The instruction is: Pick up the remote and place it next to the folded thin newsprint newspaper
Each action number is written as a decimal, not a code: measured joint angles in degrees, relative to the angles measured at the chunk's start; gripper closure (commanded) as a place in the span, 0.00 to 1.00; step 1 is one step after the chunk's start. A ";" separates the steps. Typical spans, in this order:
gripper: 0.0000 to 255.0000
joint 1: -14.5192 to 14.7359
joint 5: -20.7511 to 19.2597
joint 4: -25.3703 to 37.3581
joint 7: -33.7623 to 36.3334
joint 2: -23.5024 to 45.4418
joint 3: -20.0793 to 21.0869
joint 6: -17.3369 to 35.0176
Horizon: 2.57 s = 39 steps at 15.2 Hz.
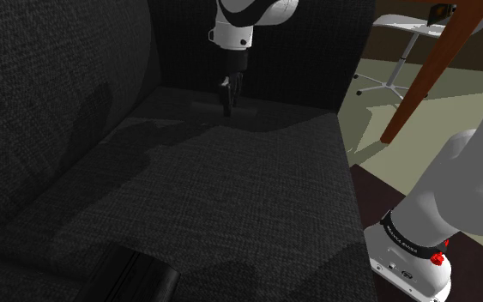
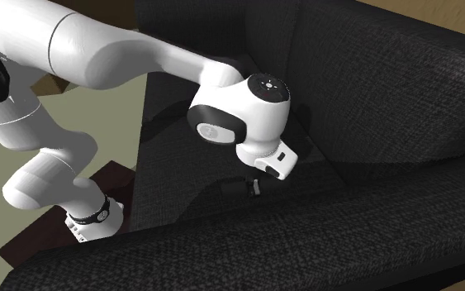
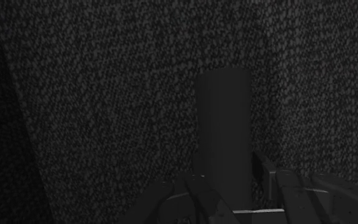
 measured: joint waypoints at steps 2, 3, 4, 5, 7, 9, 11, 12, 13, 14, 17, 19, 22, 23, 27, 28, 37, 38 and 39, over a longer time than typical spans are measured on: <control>1.00 0.02 -0.06 1.29 0.23 -0.05 0.02 -1.46; 1.00 -0.04 -0.07 1.73 0.22 -0.33 -0.04 -2.21; 1.00 -0.03 -0.07 2.10 0.34 -0.51 -0.02 -2.76; 1.00 0.03 -0.11 2.89 0.57 -0.48 0.03 -3.50; 1.00 -0.03 -0.13 3.87 0.68 -0.85 -0.02 -4.85; 1.00 -0.08 -0.17 5.05 0.81 -1.18 -0.08 -6.37; 1.00 -0.09 -0.20 6.27 1.03 -1.41 -0.08 -7.78; 1.00 -0.06 -0.23 7.09 1.23 -1.44 -0.05 -8.62; 1.00 -0.11 -0.26 7.83 1.24 -1.45 -0.10 -9.38; 1.00 -0.09 -0.27 8.58 1.42 -1.50 -0.09 -10.16; 1.00 -0.17 -0.34 10.79 1.63 -1.58 -0.16 -12.45; 1.00 -0.15 -0.37 12.27 1.89 -1.58 -0.15 -13.90; 1.00 0.41 -0.11 11.53 3.09 -3.09 0.42 -14.49; 1.00 0.77 0.06 10.53 3.76 -4.07 0.80 -14.36; 1.00 2.73 1.19 4.95 7.39 -8.93 2.97 -12.95; 1.00 3.32 1.53 3.94 8.60 -10.07 3.67 -12.87; 1.00 8.40 5.09 -3.74 18.82 -17.89 10.25 -10.80; 1.00 8.99 5.58 -4.88 19.93 -18.74 11.07 -10.21; 1.00 9.44 5.87 -4.98 20.98 -18.98 11.77 -10.10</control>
